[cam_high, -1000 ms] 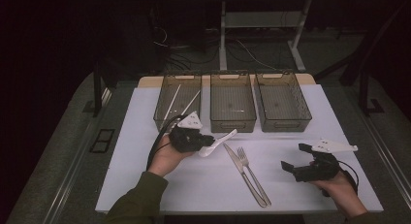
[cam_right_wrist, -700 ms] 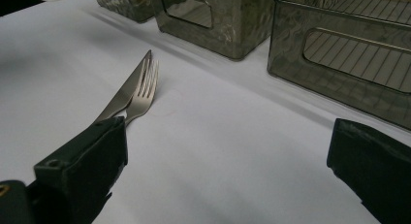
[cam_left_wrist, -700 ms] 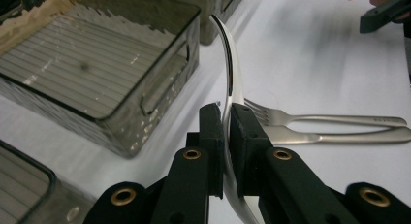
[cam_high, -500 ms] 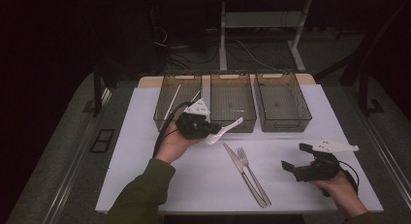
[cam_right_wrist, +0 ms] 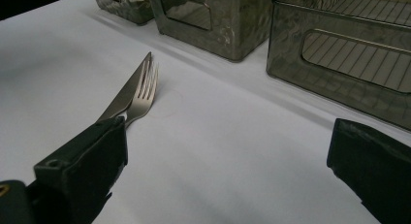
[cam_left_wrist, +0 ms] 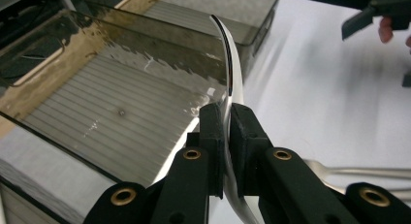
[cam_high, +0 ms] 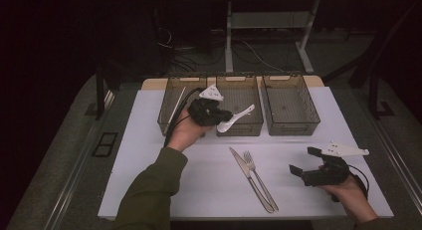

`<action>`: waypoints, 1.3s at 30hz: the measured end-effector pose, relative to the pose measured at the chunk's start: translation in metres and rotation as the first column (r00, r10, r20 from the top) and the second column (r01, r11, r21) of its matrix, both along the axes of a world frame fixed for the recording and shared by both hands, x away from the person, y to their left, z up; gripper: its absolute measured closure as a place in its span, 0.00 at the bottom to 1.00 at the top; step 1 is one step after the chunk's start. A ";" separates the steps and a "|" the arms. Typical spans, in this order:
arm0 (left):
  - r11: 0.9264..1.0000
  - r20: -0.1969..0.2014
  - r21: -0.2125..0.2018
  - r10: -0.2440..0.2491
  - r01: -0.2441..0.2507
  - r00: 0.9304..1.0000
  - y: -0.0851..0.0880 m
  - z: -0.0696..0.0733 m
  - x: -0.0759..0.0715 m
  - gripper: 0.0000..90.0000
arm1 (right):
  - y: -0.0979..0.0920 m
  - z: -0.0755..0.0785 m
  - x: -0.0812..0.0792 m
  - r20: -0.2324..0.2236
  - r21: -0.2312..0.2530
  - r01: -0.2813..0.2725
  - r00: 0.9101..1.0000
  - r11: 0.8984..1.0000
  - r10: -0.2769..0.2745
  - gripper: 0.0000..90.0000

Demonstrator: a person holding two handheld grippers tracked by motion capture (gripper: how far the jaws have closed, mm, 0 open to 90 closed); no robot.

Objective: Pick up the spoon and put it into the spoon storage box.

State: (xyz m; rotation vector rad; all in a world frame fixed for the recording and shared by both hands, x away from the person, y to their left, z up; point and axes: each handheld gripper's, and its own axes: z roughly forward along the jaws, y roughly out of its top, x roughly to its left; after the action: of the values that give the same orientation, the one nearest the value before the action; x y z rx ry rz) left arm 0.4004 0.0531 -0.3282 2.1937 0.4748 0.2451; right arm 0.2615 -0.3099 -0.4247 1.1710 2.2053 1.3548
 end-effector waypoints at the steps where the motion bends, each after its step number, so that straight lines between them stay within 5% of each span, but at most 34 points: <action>1: 1.000 0.000 0.003 0.004 -0.004 1.000 -0.002 0.001 0.003 0.93 | 0.000 0.000 0.000 0.003 -0.002 -0.002 1.000 1.000 0.002 0.01; 10: 0.999 0.010 0.012 0.036 -0.036 0.999 -0.012 -0.003 0.031 0.93 | -0.001 0.000 0.000 0.006 0.001 -0.002 1.000 1.000 0.002 0.01; 20: 0.993 -0.017 0.064 0.100 -0.099 0.995 -0.019 -0.028 0.057 0.93 | -0.001 0.000 0.000 0.003 0.007 0.001 1.000 1.000 -0.001 0.01; 31: 0.985 -0.041 0.094 0.150 -0.145 0.988 -0.024 -0.046 0.067 0.92 | -0.002 0.000 -0.001 0.001 0.010 0.001 1.000 1.000 -0.001 0.01; 39: 0.988 -0.035 0.065 0.143 -0.141 0.989 -0.022 -0.041 0.066 0.84 | -0.002 0.000 -0.001 0.000 0.010 0.001 1.000 1.000 -0.001 0.01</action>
State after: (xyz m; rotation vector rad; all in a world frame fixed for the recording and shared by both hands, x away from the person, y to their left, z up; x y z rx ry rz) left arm 0.4663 0.0308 -0.3696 2.2315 0.6550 0.2974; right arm 0.2605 -0.3118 -0.4242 1.1756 2.1996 1.3670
